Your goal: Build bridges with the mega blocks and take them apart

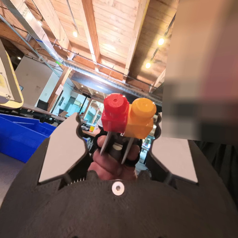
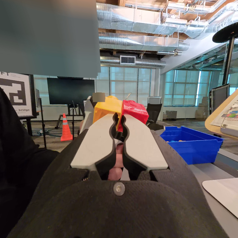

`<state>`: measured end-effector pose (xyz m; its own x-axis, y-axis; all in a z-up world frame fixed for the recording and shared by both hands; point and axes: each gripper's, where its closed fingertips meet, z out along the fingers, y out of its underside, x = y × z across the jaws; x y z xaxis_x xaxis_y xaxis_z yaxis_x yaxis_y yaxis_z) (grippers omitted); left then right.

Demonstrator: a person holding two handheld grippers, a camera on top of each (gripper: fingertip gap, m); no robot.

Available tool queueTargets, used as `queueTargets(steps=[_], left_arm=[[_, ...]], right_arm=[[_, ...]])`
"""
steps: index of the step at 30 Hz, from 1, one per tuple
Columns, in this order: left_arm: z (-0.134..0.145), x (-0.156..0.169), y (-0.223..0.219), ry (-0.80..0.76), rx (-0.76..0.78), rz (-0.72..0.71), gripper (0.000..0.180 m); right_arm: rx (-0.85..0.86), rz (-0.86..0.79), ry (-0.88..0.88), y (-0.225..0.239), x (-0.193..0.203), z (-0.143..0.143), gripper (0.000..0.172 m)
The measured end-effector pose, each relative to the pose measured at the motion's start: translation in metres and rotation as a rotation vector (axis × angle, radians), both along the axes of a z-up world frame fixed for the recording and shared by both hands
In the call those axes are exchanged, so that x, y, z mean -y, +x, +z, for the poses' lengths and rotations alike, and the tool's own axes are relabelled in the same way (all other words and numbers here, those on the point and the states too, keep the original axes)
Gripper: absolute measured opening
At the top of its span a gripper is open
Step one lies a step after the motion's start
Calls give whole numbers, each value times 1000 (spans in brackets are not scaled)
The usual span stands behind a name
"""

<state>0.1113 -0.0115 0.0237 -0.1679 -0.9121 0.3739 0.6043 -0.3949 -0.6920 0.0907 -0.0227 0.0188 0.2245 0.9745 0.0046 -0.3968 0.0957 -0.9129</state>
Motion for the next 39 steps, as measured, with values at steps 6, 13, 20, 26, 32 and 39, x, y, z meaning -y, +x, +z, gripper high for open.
queueTargets(steps=[6, 13, 20, 26, 32, 39], left_arm=[[7, 12, 5, 12, 89, -66, 87], [8, 13, 1, 23, 133, -76, 86], [7, 11, -2, 16, 129, -90, 85], [7, 10, -4, 17, 129, -106, 85], [6, 16, -1, 34, 130, -150, 84], [5, 14, 2, 32, 130, -146, 85]], right_arm=[[-1, -47, -8, -6, -1, -4, 5], [-10, -58, -26, -9, -1, -5, 5], [-6, -25, -54, -10, -1, -6, 9], [5, -10, -58, -12, 1, -6, 14], [-1, -12, -55, -8, 2, -3, 11], [66, -70, -27, -7, -2, -6, 4]])
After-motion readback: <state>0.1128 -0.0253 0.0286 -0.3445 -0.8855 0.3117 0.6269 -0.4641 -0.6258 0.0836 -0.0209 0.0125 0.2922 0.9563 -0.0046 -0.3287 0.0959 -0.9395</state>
